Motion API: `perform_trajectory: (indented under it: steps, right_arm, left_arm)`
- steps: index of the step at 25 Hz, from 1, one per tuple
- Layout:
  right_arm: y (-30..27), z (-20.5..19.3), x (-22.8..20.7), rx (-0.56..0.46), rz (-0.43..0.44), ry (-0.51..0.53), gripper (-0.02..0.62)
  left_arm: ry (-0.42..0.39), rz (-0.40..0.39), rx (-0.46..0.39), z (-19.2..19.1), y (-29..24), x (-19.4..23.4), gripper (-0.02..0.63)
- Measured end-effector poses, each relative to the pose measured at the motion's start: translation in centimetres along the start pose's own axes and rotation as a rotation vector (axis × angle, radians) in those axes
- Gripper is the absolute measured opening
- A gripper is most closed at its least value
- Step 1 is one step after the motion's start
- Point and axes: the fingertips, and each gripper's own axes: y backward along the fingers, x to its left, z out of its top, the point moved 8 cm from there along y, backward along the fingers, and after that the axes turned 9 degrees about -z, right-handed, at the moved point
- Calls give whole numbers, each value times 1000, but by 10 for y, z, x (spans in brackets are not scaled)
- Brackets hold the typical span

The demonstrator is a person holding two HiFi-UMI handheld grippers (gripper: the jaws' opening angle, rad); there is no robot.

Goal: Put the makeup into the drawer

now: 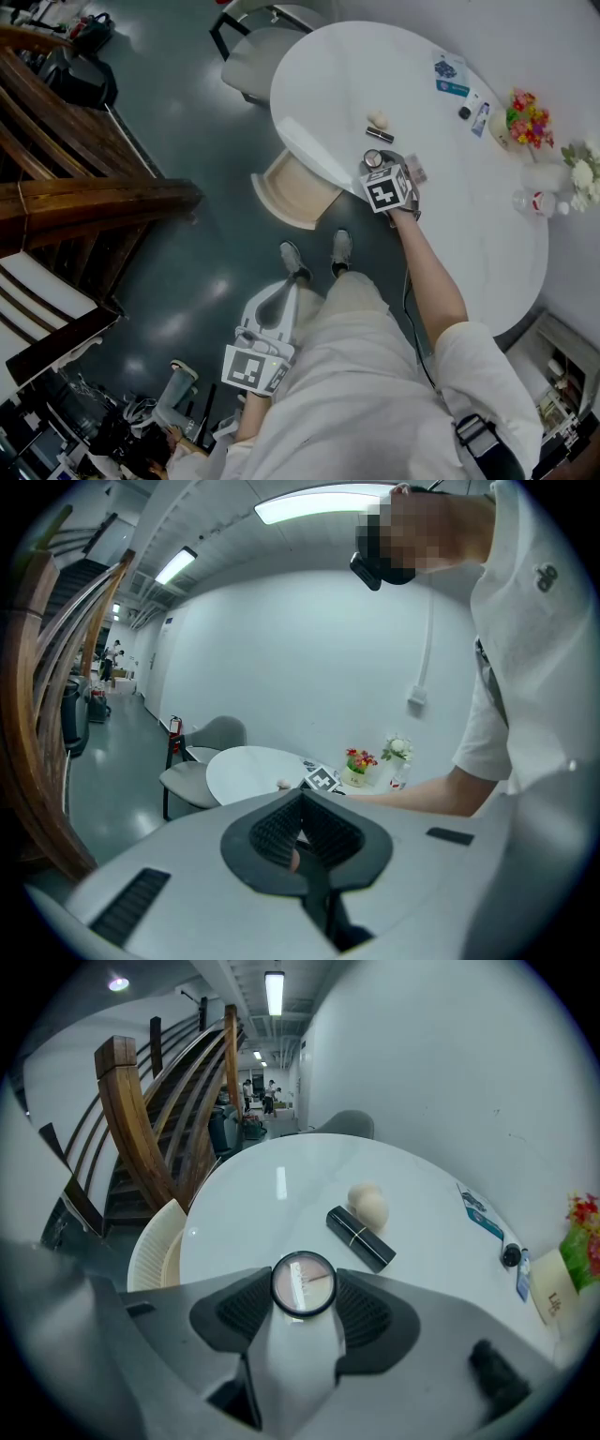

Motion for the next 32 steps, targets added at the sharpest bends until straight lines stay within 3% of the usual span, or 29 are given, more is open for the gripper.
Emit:
perform_trajectory:
  steps: [12, 19, 32]
  right_arm:
    - [7, -3, 0, -1, 19, 14, 218]
    - [22, 9, 15, -91, 62, 44, 218]
    - [85, 41, 112, -217, 155, 139, 216]
  left_arm:
    - [-11, -11, -6, 2, 2, 2, 9]
    - [-18, -27, -20, 6, 8, 9, 9]
    - [-81, -103, -68, 27, 39, 41, 9]
